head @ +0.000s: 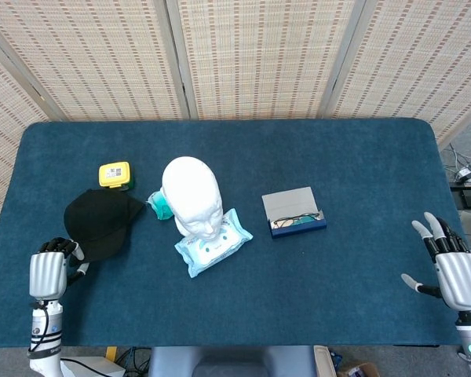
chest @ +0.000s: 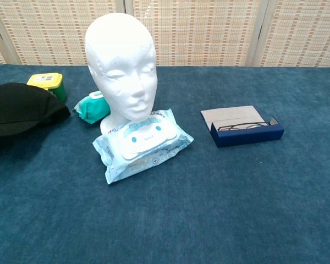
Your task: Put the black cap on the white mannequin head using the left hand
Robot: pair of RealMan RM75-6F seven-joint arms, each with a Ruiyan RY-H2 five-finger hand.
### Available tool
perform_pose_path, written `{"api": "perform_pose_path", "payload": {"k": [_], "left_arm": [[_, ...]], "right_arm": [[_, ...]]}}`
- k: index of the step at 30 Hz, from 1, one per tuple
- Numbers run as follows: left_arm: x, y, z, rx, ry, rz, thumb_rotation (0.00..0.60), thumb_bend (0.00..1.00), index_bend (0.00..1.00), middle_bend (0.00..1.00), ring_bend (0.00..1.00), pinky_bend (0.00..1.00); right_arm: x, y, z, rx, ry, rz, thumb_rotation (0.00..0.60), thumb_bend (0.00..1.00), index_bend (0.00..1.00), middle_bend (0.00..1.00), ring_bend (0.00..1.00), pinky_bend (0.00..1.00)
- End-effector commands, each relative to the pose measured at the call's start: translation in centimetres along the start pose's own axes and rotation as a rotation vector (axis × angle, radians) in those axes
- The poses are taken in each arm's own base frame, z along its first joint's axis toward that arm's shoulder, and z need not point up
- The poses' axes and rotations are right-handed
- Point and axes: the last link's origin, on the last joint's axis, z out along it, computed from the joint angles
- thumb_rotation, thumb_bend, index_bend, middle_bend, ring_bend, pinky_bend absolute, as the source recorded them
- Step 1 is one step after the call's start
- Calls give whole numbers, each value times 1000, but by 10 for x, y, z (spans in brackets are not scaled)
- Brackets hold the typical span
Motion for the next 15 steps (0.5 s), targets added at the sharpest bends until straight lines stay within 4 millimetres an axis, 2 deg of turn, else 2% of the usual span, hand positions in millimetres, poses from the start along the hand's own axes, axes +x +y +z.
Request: {"api": "perform_pose_path", "payload": {"k": [1,15], "left_arm": [[0,1,0,-2,-1,0,600,243,668,604,397,437],[2,1,2,-30,5,-3,600,389,699,628,417,446]], "right_arm": [[0,0,0,0,1,1,600,0,0,34,0,159],[2,1,-1,-1,7,7,600,0,0,34,0,159]]}}
